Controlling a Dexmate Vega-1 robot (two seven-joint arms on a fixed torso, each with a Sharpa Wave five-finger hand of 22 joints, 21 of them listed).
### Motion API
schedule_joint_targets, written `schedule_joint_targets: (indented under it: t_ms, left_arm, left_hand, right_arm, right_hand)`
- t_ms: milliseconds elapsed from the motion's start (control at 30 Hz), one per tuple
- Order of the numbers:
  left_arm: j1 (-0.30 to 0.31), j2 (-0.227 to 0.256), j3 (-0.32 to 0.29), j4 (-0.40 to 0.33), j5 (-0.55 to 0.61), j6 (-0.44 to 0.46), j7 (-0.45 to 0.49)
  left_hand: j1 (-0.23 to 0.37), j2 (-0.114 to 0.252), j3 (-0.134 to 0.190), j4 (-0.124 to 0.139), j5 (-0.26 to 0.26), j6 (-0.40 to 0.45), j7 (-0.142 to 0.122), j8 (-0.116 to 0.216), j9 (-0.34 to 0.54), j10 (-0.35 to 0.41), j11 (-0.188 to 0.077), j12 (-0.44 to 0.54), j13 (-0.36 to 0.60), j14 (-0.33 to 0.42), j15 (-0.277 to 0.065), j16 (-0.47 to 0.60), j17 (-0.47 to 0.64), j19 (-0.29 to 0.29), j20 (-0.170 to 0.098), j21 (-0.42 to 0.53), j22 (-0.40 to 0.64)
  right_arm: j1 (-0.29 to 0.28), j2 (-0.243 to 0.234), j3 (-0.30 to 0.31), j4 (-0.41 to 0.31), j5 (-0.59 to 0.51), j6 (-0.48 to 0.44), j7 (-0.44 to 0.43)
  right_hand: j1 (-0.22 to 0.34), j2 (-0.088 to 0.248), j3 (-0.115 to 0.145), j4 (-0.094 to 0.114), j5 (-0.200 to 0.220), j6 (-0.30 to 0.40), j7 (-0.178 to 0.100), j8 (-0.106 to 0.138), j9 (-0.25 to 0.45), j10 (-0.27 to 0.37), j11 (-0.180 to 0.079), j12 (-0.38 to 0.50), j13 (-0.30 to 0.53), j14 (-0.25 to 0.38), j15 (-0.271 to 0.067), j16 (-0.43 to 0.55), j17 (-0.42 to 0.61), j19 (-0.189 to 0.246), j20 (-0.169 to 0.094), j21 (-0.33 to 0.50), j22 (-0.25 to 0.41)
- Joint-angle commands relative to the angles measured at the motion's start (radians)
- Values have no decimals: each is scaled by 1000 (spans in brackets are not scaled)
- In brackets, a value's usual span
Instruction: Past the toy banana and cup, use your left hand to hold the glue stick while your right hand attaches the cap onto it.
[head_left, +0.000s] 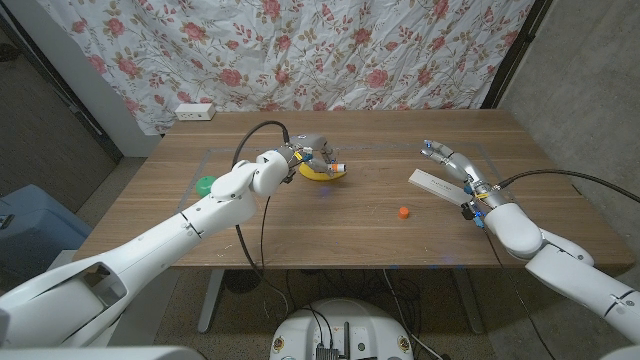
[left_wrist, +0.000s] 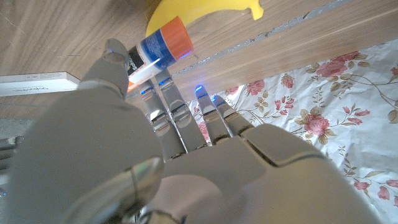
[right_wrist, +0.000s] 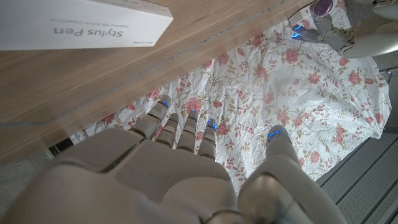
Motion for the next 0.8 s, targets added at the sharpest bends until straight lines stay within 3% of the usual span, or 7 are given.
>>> schedule_joint_targets:
  t_ms: [33, 400, 500, 800]
  left_arm:
    - [8, -8, -19, 27, -82, -34, 62]
    - [19, -34, -29, 61, -169, -55, 121]
    - [23, -36, -31, 73, -188, -77, 145]
    - [39, -39, -35, 79, -215, -90, 192]
  left_hand:
    - [-4, 41, -3, 0, 6, 71, 20, 5, 6, 47, -43, 3, 3, -5, -141, 0, 2, -8, -38, 4, 2]
    - [-7, 43, -5, 1, 7, 72, 24, 4, 6, 45, -42, 1, 3, -4, -139, 2, 3, -3, -34, 6, 2]
    - [-7, 43, -5, 1, 7, 73, 23, 4, 6, 44, -42, 1, 3, -3, -138, 2, 3, -4, -33, 6, 2]
    - [-8, 44, -7, 1, 7, 74, 23, 3, 6, 43, -42, -1, 3, -2, -138, 2, 3, -5, -29, 6, 2]
  right_arm:
    - [-55, -66, 26, -143, -102, -210, -16]
    - [-93, -145, 45, -258, -147, -357, 27]
    - [-103, -160, 58, -292, -144, -395, 41]
    - [-113, -251, 70, -378, -179, -483, 115]
  right_hand:
    - [30, -6, 6, -13, -6, 2, 6, 6, 2, 6, -1, 6, 2, 3, 2, 6, 1, 8, 5, 5, 2]
    - [88, -14, 22, -23, -15, -20, 11, 6, 4, 0, 3, 2, 4, -5, 17, 7, 1, -1, 16, 2, 2]
    - [113, -17, 29, -25, -17, -34, 13, 5, 5, 0, 3, 2, 5, -11, 36, 6, 1, -5, 20, 2, 2]
    - [162, -20, 45, -26, -15, -49, 14, 7, 6, 3, 1, 3, 7, -20, 45, 7, 3, -17, 33, 0, 2]
